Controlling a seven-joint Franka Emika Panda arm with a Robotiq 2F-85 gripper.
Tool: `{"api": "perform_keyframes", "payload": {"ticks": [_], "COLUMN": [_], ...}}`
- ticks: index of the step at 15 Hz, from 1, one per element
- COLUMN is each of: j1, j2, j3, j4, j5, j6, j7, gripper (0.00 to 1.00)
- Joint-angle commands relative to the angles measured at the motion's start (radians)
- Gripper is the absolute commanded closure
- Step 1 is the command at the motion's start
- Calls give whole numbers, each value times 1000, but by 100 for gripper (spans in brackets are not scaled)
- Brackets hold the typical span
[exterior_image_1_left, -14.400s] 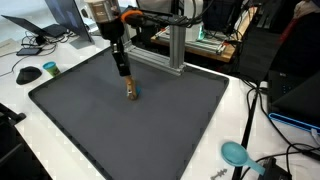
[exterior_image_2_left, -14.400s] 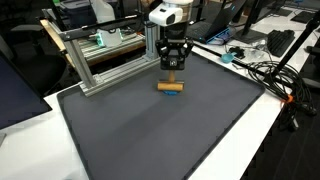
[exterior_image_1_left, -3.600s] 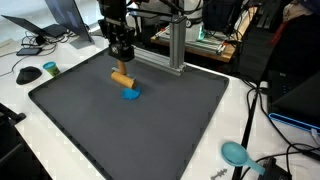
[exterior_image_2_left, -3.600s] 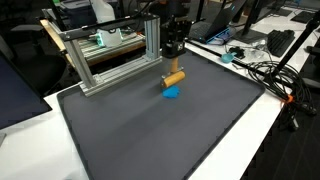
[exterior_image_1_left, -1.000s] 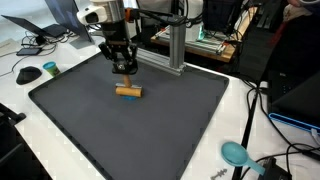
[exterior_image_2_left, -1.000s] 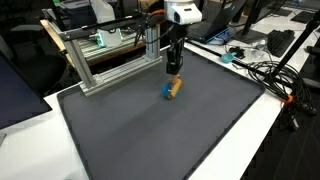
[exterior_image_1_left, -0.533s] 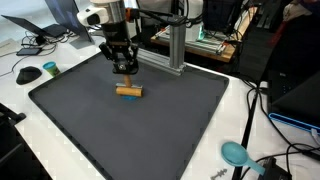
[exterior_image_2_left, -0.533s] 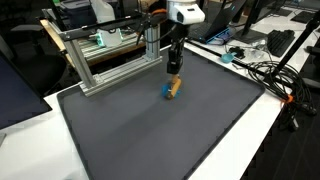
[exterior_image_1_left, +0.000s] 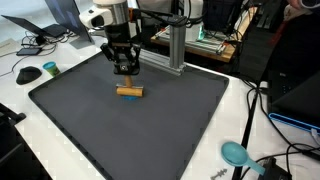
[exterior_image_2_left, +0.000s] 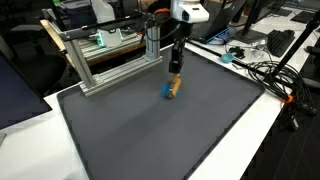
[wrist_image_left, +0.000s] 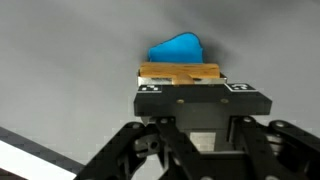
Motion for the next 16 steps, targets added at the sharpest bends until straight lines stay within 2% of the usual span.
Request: {"api": "perform_keyframes", "payload": {"ticks": [1,16], "j1": [-10,-43], "j2": [70,40], "j3": [27,40], "j4": [-32,-101], "j5": [34,80], "j6": [-35,4], "j7": [-34,-116], "gripper": [78,78]}}
